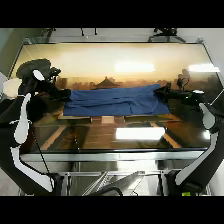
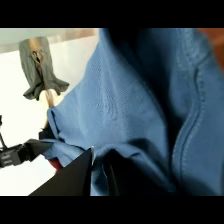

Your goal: Fold the shirts.

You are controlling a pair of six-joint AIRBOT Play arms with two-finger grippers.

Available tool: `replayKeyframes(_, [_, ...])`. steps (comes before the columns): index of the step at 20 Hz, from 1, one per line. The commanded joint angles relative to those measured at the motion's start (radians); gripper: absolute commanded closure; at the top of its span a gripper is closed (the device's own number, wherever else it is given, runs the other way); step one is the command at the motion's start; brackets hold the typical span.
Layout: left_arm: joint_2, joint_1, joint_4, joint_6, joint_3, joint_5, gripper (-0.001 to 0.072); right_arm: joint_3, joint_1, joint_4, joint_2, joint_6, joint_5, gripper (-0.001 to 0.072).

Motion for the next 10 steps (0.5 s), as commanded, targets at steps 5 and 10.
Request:
replayKeyframes(5, [-0.024, 0.033, 0.011, -0.017, 0.199, -0.102, 0.0016, 0.125, -0.096, -0.074, 0.023, -0.116, 0.081, 0.0179])
replayKeyframes(10, [-0.024, 0.029, -0.075, -0.056, 0.38, -0.216, 0.0019, 0.178, -0.148, -0.354, 0.036, -0.055, 0.081, 0.0014])
